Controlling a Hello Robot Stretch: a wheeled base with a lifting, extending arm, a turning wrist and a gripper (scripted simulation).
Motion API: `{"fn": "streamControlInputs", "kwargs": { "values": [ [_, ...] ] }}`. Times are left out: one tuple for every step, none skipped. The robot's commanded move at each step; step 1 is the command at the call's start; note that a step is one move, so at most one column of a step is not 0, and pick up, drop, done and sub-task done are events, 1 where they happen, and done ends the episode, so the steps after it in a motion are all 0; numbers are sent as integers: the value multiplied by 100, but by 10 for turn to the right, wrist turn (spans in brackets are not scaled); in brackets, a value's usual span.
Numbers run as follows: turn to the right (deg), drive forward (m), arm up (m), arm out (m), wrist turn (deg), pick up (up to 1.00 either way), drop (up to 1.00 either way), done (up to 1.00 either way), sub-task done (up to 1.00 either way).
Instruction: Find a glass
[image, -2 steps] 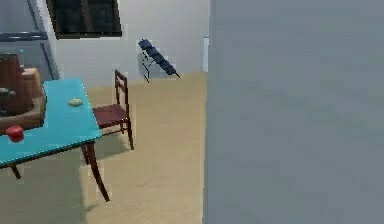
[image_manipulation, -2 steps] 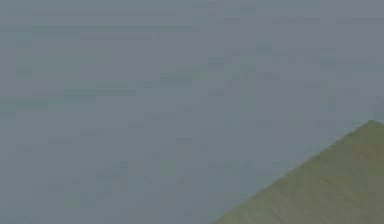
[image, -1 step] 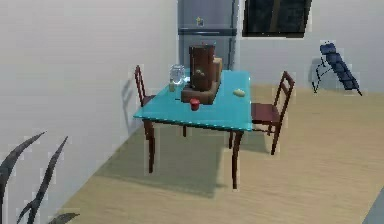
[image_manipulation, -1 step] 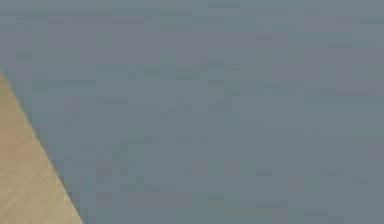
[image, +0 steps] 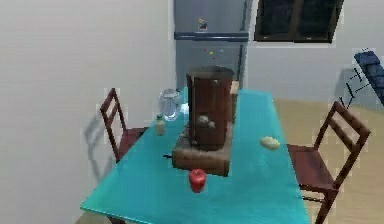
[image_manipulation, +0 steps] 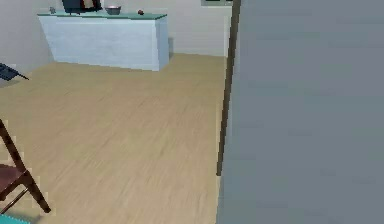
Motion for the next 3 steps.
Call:
{"fn": "streamControlInputs", "kwargs": {
  "values": [
    [-90, 0, 0, 0, 0, 0, 0, 0, 0],
    [0, 100, 0, 0, 0, 0, 0, 0, 0],
    [0, 0, 0, 0, 0, 0, 0, 100, 0]
  ]
}}
